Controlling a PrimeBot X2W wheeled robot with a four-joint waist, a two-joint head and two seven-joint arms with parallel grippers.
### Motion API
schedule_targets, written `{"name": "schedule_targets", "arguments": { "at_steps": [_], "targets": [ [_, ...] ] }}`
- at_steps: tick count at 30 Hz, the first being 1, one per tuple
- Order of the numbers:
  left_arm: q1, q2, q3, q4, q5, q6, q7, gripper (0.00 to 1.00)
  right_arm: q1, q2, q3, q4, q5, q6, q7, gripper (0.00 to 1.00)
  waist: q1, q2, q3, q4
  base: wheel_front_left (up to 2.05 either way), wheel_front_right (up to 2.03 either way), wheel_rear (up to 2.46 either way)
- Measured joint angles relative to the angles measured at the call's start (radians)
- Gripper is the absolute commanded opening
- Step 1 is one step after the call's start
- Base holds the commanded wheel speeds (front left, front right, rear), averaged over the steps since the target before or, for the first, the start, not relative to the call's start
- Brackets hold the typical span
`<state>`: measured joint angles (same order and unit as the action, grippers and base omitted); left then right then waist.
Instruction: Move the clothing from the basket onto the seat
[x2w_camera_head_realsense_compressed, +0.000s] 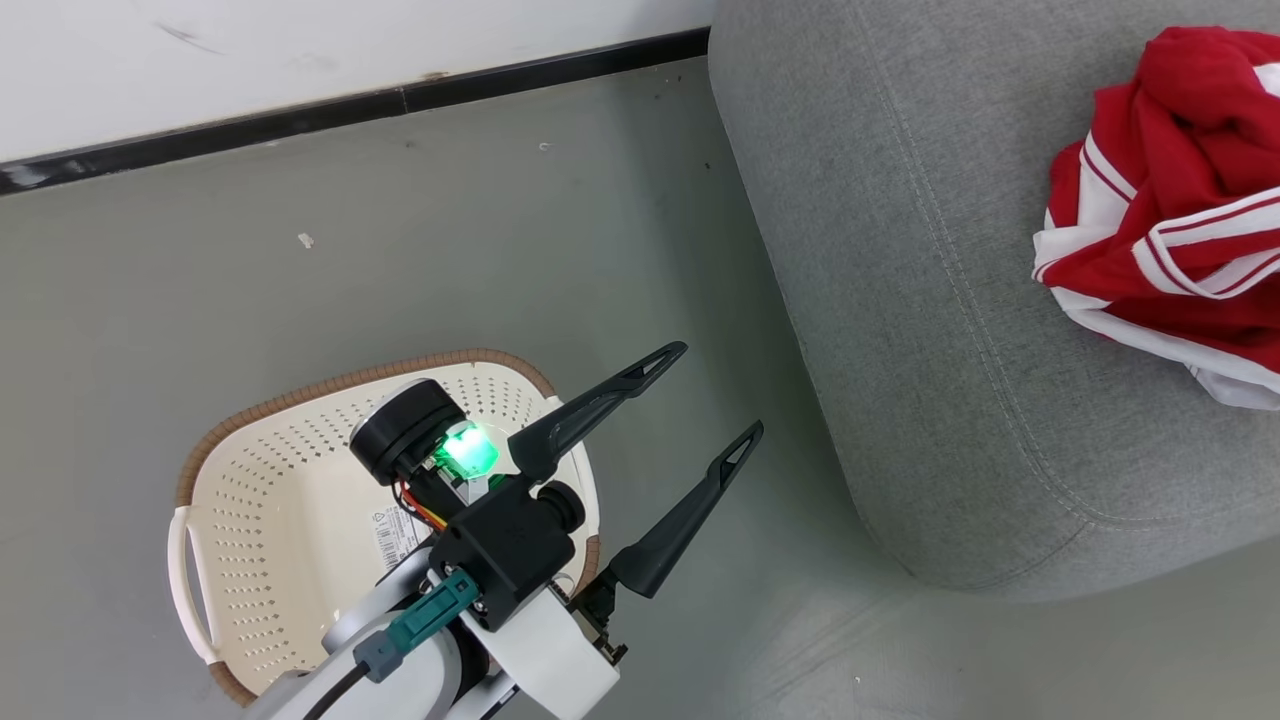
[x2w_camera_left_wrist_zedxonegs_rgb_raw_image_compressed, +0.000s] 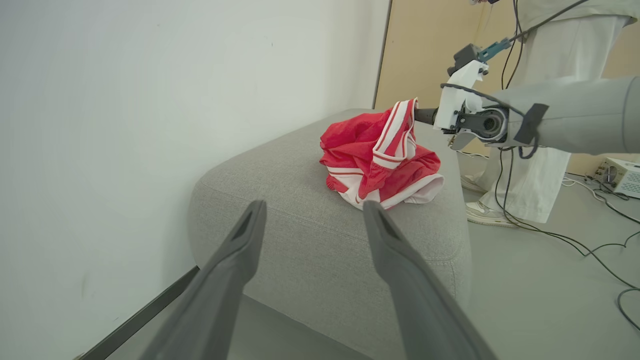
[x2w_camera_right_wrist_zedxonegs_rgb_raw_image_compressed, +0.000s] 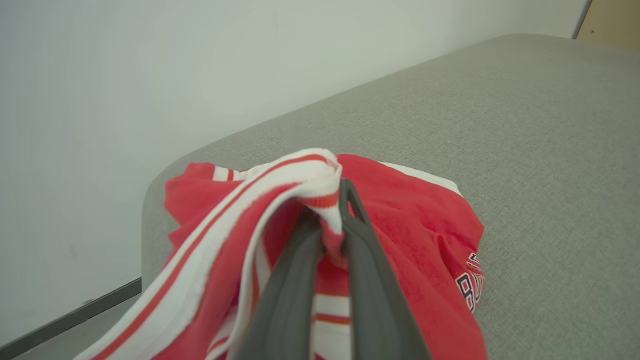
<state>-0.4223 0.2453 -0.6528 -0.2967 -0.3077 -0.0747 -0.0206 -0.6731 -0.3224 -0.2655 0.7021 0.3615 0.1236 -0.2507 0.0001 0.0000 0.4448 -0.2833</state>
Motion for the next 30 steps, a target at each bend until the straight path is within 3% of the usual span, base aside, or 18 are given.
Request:
{"name": "schedule_targets", "arguments": {
  "at_steps": [1, 2, 3, 12, 30],
  "targets": [
    [0.0, 0.0, 0.0, 0.003, -0.001, 0.0, -0.001, 1.0, 0.006, 0.0, 0.002, -0.002, 0.0, 0.0, 0.0, 0.67, 0.0, 0.0, -0.001, -0.002, 0.0, 0.0, 0.0],
    [0.0, 0.0, 0.0, 0.005, -0.001, 0.0, -0.003, 1.0, 0.015, 0.001, 0.007, -0.007, 0.0, 0.0, 0.0, 0.94, 0.0, 0.0, -0.003, -0.005, 0.0, 0.0, 0.0],
    [0.0, 0.0, 0.0, 0.009, -0.002, 0.0, -0.005, 1.0, 0.022, 0.002, 0.013, -0.009, 0.0, 0.0, 0.0, 1.0, 0.0, 0.0, -0.004, -0.007, 0.0, 0.0, 0.0],
    [0.0, 0.0, 0.001, 0.024, -0.009, -0.007, -0.017, 1.0, 0.098, 0.012, 0.024, -0.034, 0.01, 0.0, 0.0, 1.0, 0.0, 0.0, -0.022, -0.034, 0.0, 0.0, 0.0],
    [0.008, 0.008, 0.026, 0.041, -0.018, -0.002, -0.037, 1.0, 0.365, -0.001, -0.01, -0.237, 0.026, 0.0, 0.0, 1.0, 0.0, 0.0, -0.056, -0.102, 0.0, 0.0, 0.0]
  ]
}}
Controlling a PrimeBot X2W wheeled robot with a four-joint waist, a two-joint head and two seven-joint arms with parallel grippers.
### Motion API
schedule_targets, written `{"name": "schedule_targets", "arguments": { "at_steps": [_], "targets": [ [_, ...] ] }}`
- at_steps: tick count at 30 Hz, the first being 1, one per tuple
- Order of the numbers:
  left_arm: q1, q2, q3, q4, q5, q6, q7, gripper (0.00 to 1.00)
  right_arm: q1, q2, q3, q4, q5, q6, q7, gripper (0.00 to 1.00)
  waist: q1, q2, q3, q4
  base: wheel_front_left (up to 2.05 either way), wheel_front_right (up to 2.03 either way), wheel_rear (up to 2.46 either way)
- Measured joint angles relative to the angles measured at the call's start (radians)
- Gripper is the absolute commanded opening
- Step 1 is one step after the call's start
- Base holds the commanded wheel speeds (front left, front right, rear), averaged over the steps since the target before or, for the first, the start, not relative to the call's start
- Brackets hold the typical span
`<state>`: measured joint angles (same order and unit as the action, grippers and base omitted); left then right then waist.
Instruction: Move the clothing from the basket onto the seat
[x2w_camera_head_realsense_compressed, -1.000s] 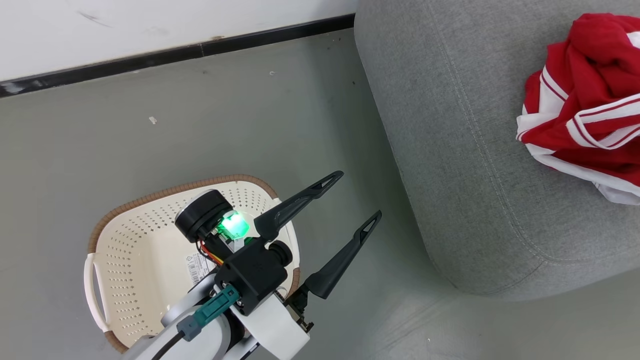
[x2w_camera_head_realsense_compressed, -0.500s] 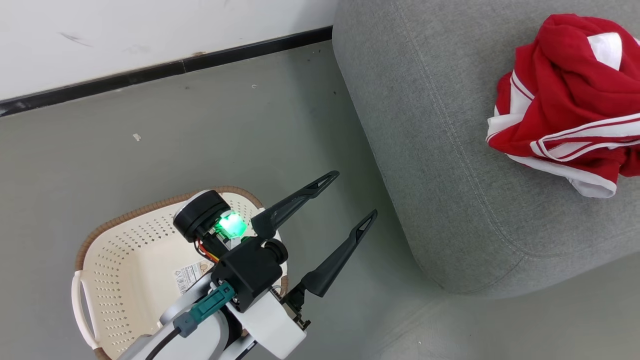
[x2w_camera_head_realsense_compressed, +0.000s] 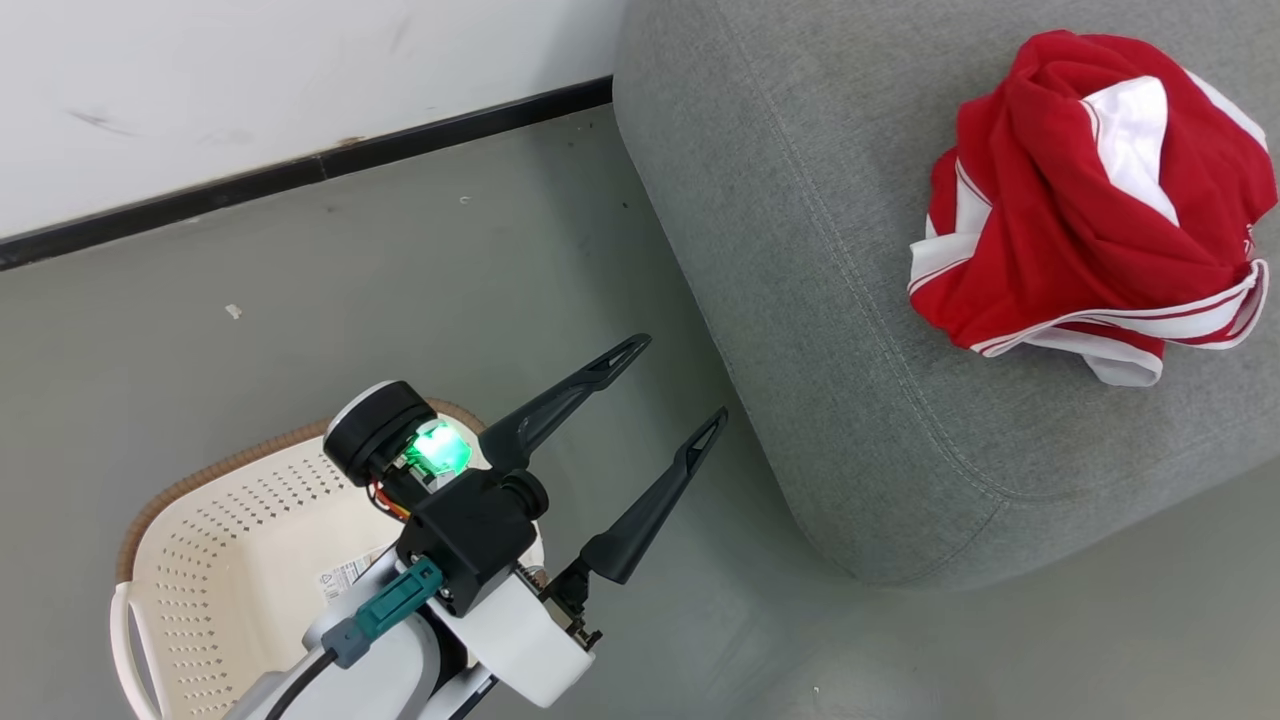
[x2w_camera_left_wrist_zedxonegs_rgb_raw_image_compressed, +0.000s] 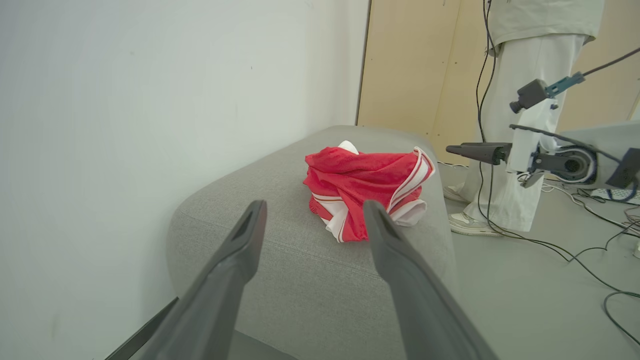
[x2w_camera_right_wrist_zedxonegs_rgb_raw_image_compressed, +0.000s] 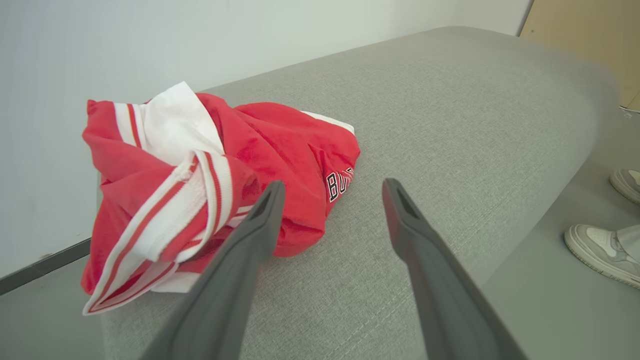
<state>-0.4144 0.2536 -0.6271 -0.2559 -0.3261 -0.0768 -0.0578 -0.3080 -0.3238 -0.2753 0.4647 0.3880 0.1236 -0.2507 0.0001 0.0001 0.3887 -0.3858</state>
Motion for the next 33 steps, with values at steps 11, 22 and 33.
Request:
{"name": "schedule_targets", "arguments": {
  "at_steps": [11, 22, 33],
  "targets": [
    [0.05, -0.002, 0.061, 0.036, -0.04, 0.044, -0.032, 1.0, 0.04, -0.005, 0.055, -0.171, -0.001, 0.0, 0.0, 1.0, 0.0, 0.0, -0.033, -0.028, 0.0, 0.0, 0.0],
    [0.129, -0.03, 0.166, 0.099, -0.117, 0.113, -0.098, 1.0, 0.011, 0.023, 0.237, -0.259, -0.026, 0.0, 0.0, 1.0, 0.0, 0.0, -0.07, 0.011, 0.0, 0.0, 0.0],
    [0.217, -0.009, 0.304, 0.157, -0.121, 0.201, -0.164, 1.0, -0.052, 0.085, 0.367, -0.304, -0.071, 0.0, 0.0, 1.0, -0.0001, 0.0, -0.113, 0.085, 0.0, 0.0, 0.0]
  ]
}}
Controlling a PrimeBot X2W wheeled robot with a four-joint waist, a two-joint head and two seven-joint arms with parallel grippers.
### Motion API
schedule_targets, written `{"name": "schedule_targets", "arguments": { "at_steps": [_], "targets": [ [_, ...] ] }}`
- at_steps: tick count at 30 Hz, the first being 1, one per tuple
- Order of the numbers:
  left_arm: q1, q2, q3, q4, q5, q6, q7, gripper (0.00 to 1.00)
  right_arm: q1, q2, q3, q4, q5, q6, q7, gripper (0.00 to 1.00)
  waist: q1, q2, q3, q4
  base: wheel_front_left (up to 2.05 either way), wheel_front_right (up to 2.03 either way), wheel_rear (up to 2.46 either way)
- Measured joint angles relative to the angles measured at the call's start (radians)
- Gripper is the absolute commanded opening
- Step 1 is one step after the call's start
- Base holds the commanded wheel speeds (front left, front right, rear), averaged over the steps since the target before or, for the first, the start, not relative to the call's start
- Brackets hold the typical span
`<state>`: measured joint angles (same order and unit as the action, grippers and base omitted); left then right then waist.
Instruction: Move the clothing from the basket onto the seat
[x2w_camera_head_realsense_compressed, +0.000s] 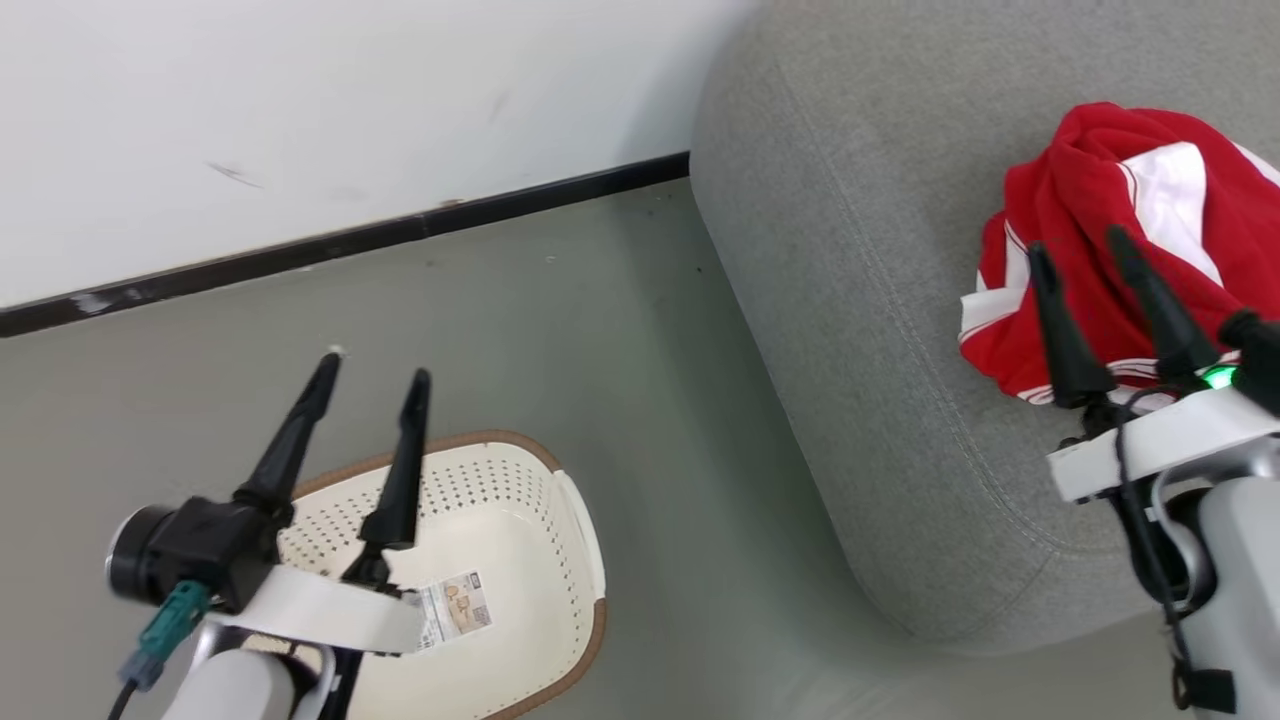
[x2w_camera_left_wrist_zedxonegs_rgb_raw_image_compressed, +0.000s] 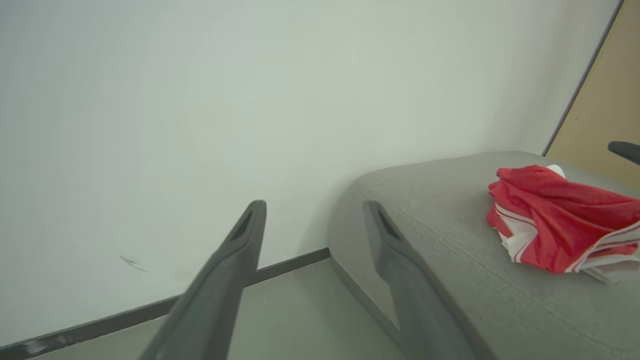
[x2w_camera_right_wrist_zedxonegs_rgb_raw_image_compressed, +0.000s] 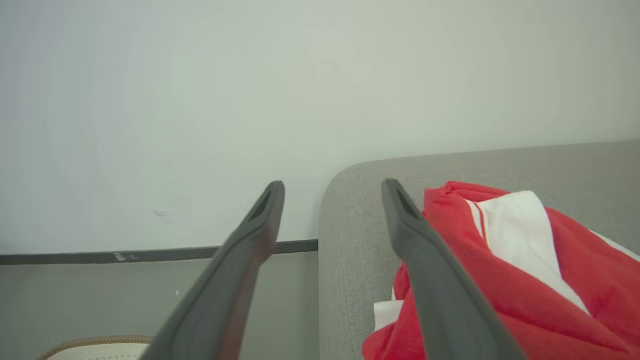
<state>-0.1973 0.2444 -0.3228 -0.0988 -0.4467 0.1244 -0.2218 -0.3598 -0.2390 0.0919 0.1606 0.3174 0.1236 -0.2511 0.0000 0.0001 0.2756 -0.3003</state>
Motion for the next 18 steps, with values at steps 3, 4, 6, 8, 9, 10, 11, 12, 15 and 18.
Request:
{"name": "schedule_targets", "arguments": {
  "at_steps": [3, 4, 6, 8, 9, 10, 11, 12, 15, 18],
  "targets": [
    [0.037, 0.012, 0.045, 0.024, -0.001, 0.031, -0.01, 1.0, -0.002, 0.025, 0.04, -0.005, -0.007, 0.0, 0.0, 1.0, 0.0, 0.0, -0.014, 0.024, 0.0, 0.0, 0.0],
    [0.05, 0.01, 0.057, 0.03, -0.01, 0.037, -0.01, 1.0, -0.004, 0.031, 0.052, -0.006, -0.013, 0.0, 0.0, 1.0, 0.0, 0.0, -0.019, 0.032, 0.0, 0.0, 0.0],
    [0.076, 0.005, 0.073, 0.04, -0.021, 0.044, -0.011, 1.0, -0.014, 0.046, 0.069, -0.007, -0.025, 0.0, 0.0, 1.0, 0.0, 0.0, -0.029, 0.048, 0.0, 0.0, 0.0],
    [0.096, 0.003, 0.089, 0.049, -0.021, 0.051, -0.019, 1.0, -0.017, 0.058, 0.08, -0.008, -0.035, 0.0, 0.0, 1.0, 0.0, 0.0, -0.04, 0.064, 0.0, 0.0, 0.0],
    [0.105, 0.003, 0.097, 0.054, -0.021, 0.054, -0.019, 1.0, -0.017, 0.067, 0.082, -0.009, -0.04, 0.0, 0.0, 1.0, 0.0, 0.0, -0.045, 0.072, 0.0, 0.0, 0.0],
    [0.112, 0.004, 0.105, 0.06, -0.021, 0.06, -0.019, 1.0, -0.017, 0.075, 0.086, -0.012, -0.046, 0.0, 0.0, 1.0, 0.0, 0.0, -0.051, 0.08, 0.0, 0.0, 0.0],
    [0.12, 0.004, 0.115, 0.065, -0.021, 0.065, -0.02, 1.0, -0.017, 0.08, 0.091, -0.013, -0.055, 0.0, 0.0, 1.0, 0.0, 0.0, -0.056, 0.088, 0.0, 0.0, 0.0],
    [0.128, 0.002, 0.125, 0.07, -0.024, 0.071, -0.022, 1.0, -0.017, 0.085, 0.095, -0.014, -0.063, 0.0, 0.0, 1.0, 0.0, 0.0, -0.062, 0.095, 0.0, 0.0, 0.0],
    [0.151, -0.01, 0.148, 0.084, -0.048, 0.081, -0.024, 1.0, -0.015, 0.093, 0.102, -0.017, -0.079, 0.0, 0.0, 1.0, 0.0, 0.0, -0.08, 0.119, 0.0, 0.0, 0.0],
    [0.167, -0.021, 0.158, 0.094, -0.05, 0.086, -0.026, 1.0, -0.007, 0.104, 0.101, -0.019, -0.11, 0.0, 0.0, 1.0, 0.0, 0.0, -0.099, 0.14, 0.0, 0.0, 0.0]
  ]
}}
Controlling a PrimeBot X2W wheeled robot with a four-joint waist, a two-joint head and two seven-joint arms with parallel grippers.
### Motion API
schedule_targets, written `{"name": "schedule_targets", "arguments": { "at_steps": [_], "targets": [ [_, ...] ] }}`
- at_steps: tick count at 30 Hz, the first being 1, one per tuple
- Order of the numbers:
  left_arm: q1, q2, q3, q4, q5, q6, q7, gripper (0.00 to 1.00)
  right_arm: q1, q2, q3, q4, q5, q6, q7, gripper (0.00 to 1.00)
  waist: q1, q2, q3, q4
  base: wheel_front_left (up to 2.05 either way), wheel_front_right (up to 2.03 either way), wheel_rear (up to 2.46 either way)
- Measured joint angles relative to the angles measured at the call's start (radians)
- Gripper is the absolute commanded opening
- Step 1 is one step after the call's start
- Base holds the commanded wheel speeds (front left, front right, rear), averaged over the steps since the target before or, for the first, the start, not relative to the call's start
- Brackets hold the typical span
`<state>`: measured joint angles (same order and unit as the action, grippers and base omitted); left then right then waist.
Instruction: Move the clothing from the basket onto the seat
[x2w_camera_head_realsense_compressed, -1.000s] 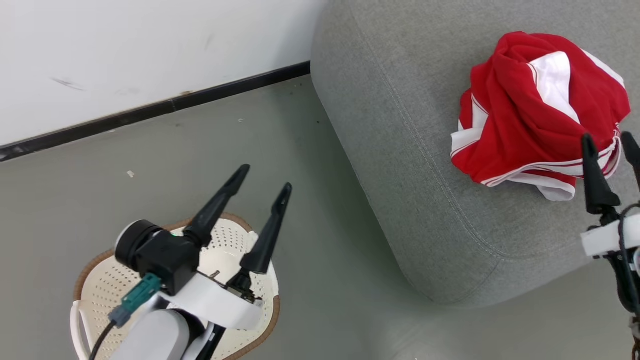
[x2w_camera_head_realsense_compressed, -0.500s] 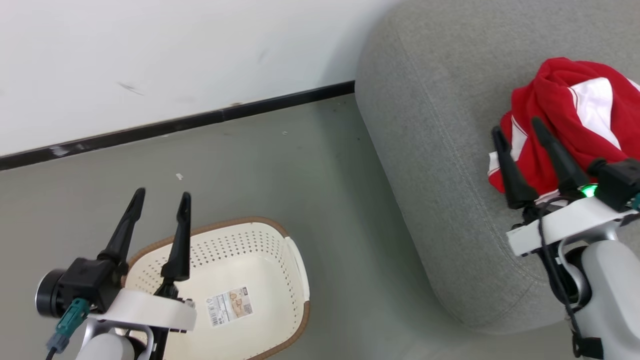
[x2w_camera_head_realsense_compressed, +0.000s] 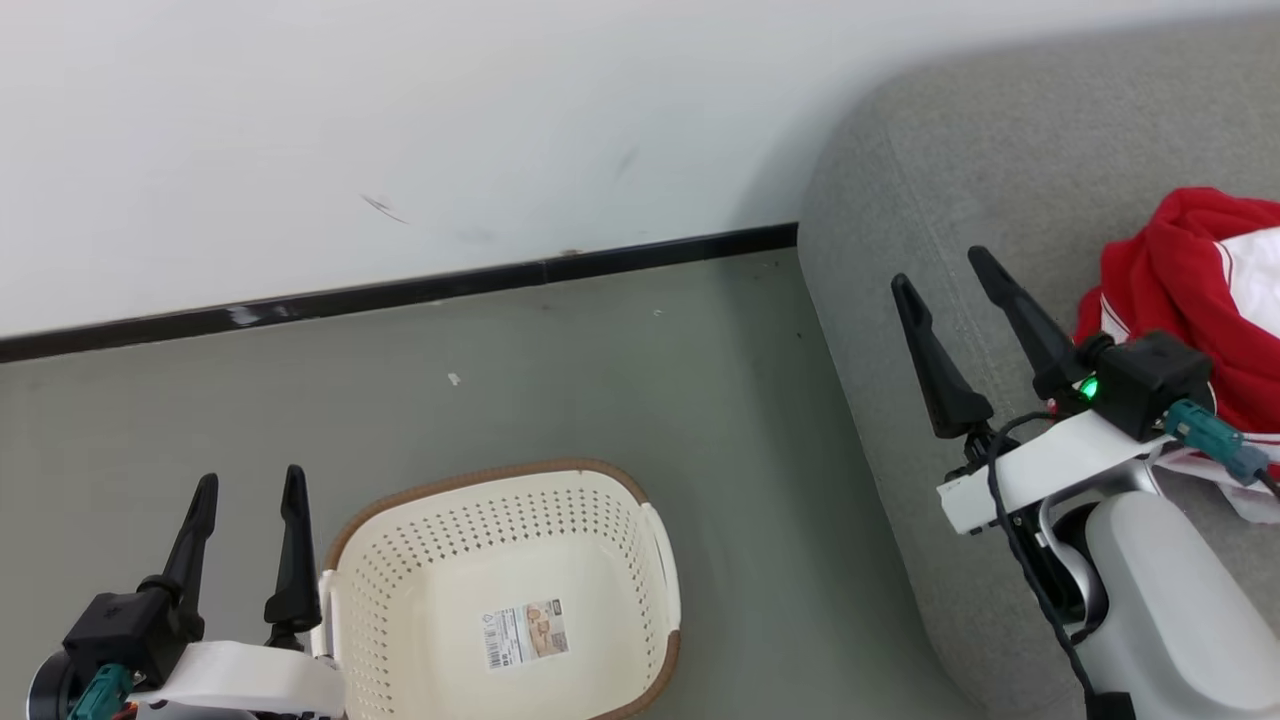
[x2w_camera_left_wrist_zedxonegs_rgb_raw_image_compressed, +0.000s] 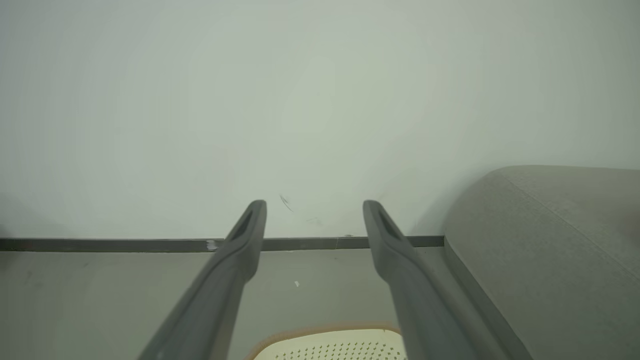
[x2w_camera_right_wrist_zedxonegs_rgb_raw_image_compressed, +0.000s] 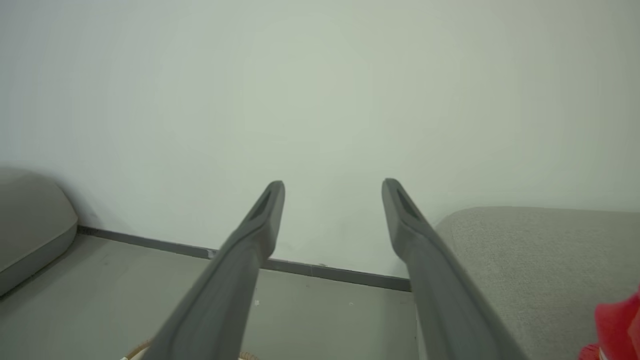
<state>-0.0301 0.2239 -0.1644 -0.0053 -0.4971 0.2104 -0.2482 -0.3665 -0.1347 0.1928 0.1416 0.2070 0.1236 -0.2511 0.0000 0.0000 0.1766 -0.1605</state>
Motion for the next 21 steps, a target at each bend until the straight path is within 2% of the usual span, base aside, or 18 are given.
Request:
{"name": "schedule_targets", "arguments": {
  "at_steps": [11, 21],
  "targets": [
    [0.024, -0.009, 0.01, 0.047, 0.015, 0.008, 0.0, 1.0, 0.105, 0.045, -0.053, -0.02, -0.05, 0.0, 0.0, 1.0, 0.0, 0.0, -0.07, 0.058, 0.0, 0.0, 0.0],
    [0.052, -0.023, 0.005, 0.061, 0.062, 0.008, -0.001, 1.0, 0.275, 0.076, -0.09, -0.039, -0.077, 0.0, 0.0, 1.0, 0.0, 0.0, -0.143, 0.091, 0.0, 0.0, 0.0]
  ]
}}
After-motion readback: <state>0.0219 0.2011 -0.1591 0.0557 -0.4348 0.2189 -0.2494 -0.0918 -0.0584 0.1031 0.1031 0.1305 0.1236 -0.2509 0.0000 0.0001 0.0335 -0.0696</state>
